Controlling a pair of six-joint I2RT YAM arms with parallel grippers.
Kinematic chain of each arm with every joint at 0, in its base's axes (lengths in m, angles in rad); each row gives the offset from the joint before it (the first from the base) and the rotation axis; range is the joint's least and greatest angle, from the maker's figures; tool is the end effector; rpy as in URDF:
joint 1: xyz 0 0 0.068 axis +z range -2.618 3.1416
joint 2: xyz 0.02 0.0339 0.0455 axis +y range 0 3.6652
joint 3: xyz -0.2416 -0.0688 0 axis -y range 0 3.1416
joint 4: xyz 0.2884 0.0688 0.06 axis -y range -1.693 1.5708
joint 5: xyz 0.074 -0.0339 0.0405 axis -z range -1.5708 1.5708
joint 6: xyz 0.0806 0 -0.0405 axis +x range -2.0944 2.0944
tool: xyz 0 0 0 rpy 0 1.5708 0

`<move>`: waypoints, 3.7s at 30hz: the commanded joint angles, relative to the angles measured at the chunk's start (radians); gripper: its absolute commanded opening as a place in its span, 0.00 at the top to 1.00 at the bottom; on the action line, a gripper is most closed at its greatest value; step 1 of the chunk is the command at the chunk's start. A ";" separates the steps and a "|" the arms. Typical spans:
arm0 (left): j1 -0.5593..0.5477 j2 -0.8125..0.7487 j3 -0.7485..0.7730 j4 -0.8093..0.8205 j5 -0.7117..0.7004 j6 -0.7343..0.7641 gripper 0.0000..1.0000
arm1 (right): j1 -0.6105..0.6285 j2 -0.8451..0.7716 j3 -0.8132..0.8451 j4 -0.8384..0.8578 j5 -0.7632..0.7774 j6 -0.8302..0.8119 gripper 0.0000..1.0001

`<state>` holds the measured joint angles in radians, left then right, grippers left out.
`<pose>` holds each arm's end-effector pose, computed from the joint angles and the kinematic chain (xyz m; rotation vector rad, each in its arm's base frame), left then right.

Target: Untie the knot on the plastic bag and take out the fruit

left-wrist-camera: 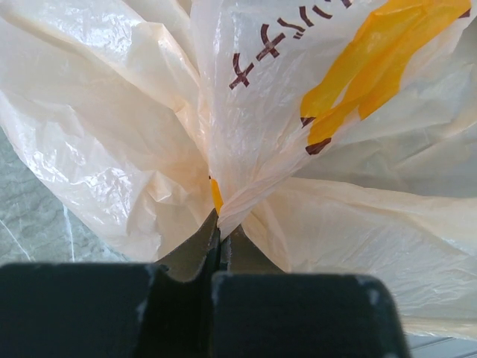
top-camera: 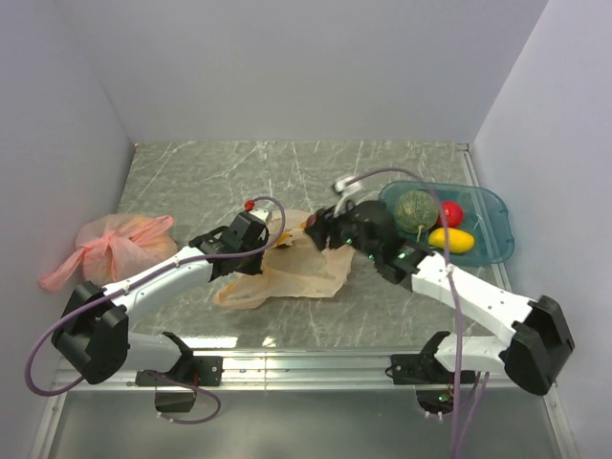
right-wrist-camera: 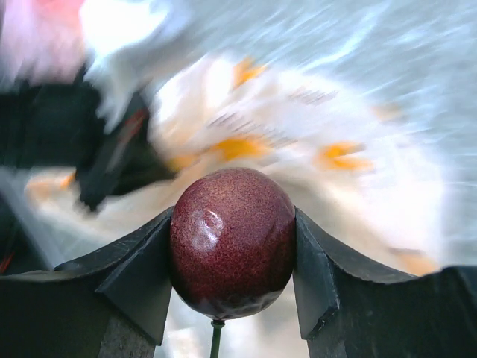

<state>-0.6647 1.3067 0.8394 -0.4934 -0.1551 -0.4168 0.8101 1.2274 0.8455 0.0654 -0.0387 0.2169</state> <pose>0.2670 -0.1934 0.1445 0.2515 2.5192 -0.2416 0.2566 0.2741 0.2411 -0.5976 1.8616 0.7290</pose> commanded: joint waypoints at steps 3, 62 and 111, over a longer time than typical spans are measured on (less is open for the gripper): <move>0.005 -0.017 0.021 0.010 -0.003 -0.010 0.99 | -0.214 -0.098 0.069 -0.113 0.236 0.005 1.00; 0.017 -0.061 0.024 0.026 0.026 -0.005 0.99 | 0.043 0.315 0.009 0.261 -0.044 0.116 0.18; 0.034 -0.034 0.021 0.026 0.060 -0.005 0.99 | 0.020 0.584 0.110 0.450 -0.026 0.113 0.99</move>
<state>-0.6422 1.2793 0.8394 -0.4629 -0.0578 -0.4099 0.8402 1.9266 1.0023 0.4984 -0.0719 0.3782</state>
